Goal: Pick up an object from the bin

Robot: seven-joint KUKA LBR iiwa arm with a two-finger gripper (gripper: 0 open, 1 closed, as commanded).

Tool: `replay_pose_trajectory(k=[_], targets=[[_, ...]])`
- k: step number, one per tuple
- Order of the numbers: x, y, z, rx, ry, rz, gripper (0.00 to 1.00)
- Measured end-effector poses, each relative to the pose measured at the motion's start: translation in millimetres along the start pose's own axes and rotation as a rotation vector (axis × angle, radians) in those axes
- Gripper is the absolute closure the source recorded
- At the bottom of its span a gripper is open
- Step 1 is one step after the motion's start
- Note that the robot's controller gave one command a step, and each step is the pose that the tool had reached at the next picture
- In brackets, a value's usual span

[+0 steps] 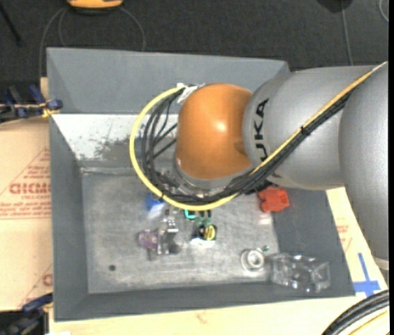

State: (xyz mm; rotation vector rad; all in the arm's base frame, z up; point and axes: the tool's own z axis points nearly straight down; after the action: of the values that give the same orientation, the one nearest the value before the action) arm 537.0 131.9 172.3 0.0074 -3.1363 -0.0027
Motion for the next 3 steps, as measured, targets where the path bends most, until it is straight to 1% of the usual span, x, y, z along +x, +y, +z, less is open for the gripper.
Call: replay_pose_trajectory(k=[1,2,3], targets=[[23.9,-35.6,100.4,-0.006,-0.018,0.244,0.0],[21.6,-33.8,97.8,-0.005,-0.013,0.243,0.0],[23.1,-43.5,98.5,-0.009,-0.016,0.39,0.0]])
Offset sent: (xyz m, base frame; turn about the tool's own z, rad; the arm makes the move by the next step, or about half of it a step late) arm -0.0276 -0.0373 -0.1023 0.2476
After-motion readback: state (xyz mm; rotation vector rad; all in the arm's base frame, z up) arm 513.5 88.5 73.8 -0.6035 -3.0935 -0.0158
